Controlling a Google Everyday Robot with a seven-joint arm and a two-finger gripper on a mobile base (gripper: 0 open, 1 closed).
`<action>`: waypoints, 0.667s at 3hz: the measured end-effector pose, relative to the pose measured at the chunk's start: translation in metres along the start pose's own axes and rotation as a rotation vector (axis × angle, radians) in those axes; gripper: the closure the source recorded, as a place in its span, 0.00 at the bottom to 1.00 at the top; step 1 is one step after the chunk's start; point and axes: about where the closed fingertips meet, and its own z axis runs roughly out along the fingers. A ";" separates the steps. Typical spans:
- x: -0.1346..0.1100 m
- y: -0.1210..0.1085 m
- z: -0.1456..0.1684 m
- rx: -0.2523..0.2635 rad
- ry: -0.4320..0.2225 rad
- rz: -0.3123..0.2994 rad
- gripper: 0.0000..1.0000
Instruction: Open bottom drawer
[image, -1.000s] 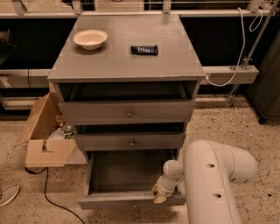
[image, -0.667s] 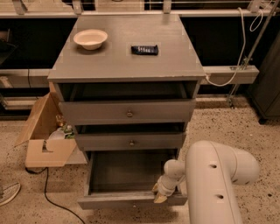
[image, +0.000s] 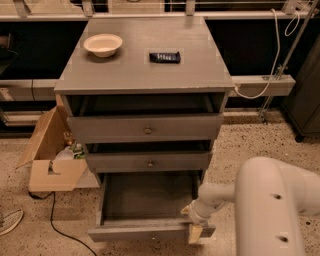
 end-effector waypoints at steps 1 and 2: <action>0.004 0.024 -0.073 0.127 -0.017 -0.027 0.00; 0.012 0.044 -0.139 0.228 -0.046 -0.037 0.00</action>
Offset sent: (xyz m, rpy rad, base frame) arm -0.0429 -0.1150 0.2048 0.1197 -0.3364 -0.0921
